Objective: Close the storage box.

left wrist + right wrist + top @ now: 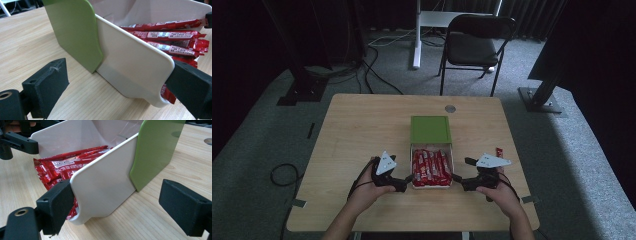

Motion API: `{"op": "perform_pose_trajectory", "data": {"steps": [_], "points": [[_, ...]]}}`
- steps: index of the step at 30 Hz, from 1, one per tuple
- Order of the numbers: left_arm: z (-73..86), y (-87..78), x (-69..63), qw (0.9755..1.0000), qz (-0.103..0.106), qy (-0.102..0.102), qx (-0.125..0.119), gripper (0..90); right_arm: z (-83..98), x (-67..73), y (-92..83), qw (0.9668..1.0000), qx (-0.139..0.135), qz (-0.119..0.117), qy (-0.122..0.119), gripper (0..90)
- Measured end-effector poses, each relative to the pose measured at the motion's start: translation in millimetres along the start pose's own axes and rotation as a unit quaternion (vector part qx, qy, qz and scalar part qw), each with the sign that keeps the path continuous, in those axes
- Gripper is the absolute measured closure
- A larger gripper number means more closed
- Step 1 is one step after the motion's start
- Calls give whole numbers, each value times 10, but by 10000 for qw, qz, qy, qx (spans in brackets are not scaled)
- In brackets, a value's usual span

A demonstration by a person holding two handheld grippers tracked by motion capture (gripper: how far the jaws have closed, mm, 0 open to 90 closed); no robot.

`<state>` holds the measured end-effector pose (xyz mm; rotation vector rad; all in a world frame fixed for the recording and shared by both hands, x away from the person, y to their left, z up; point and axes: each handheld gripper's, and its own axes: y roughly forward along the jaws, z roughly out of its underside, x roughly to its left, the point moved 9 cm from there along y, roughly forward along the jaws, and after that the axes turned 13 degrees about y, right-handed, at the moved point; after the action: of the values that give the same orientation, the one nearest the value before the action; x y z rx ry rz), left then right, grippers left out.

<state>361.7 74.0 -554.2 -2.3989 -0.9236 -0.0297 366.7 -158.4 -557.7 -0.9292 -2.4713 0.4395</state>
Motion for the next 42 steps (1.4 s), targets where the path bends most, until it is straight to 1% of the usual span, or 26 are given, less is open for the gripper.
{"op": "perform_pose_trajectory", "data": {"steps": [6, 12, 16, 20, 26, 34, 37, 42], "points": [[0, 10, 41, 10000, -43, 7, 36, 58, -14, 7, 22, 10000, 9, 34, 1, 123], [8, 30, 55, 10000, -11, 10, 89, 58, -30, -17, 34, 9999, -5, 101, 40, 123], [8, 49, 68, 10000, -4, -62, 78, 58, -41, -32, 41, 9998, -21, 166, 64, 123], [13, 56, 87, 9999, -42, -38, 110, 58, -47, -34, 53, 9998, -20, 166, 88, 123], [13, 70, 120, 9999, -67, -68, 117, 58, -61, -38, 76, 9998, -17, 180, 82, 123], [-11, 103, 150, 9998, -148, -87, 101, 58, -83, -59, 93, 9996, -71, 221, 179, 123], [-15, 114, 159, 9998, -143, -96, 103, 58, -87, -68, 99, 9994, -95, 225, 258, 123], [-28, 127, 191, 9998, -140, -147, 82, 57, -115, -89, 108, 9991, -154, 270, 290, 123]]}}
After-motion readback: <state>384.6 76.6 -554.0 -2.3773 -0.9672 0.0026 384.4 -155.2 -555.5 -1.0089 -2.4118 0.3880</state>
